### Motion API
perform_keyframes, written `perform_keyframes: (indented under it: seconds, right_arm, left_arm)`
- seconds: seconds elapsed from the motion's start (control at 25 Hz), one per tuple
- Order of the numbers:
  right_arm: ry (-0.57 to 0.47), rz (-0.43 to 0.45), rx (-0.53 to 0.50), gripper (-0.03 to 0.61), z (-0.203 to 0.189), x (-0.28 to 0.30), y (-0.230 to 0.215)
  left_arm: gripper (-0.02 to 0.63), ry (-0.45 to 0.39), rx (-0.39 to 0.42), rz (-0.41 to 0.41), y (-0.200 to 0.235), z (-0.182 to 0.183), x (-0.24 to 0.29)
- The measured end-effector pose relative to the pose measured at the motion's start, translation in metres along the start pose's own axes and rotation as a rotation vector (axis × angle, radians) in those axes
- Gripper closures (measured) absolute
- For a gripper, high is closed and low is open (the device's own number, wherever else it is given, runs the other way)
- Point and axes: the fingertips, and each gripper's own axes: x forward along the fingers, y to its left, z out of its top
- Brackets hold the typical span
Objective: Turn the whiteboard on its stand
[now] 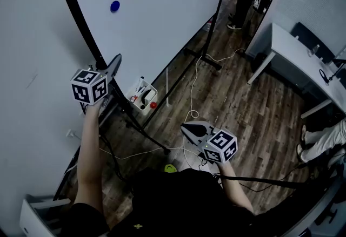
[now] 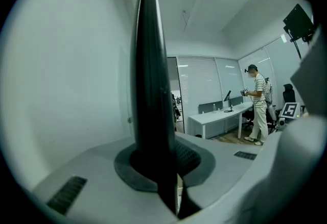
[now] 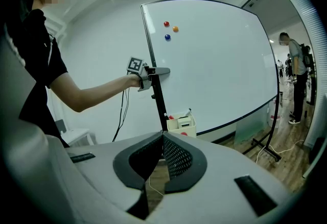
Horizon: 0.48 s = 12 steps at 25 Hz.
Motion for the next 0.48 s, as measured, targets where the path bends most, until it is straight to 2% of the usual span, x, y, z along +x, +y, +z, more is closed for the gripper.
perform_keyframes:
  seconds: [0.48]
  right_arm:
    - [0.008,-0.047,0.015,0.581,0.0008,-0.0039,0.0037]
  left_arm:
    - [0.569,-0.005,-0.058,-0.057,-0.0015,0.0060,-0.0010]
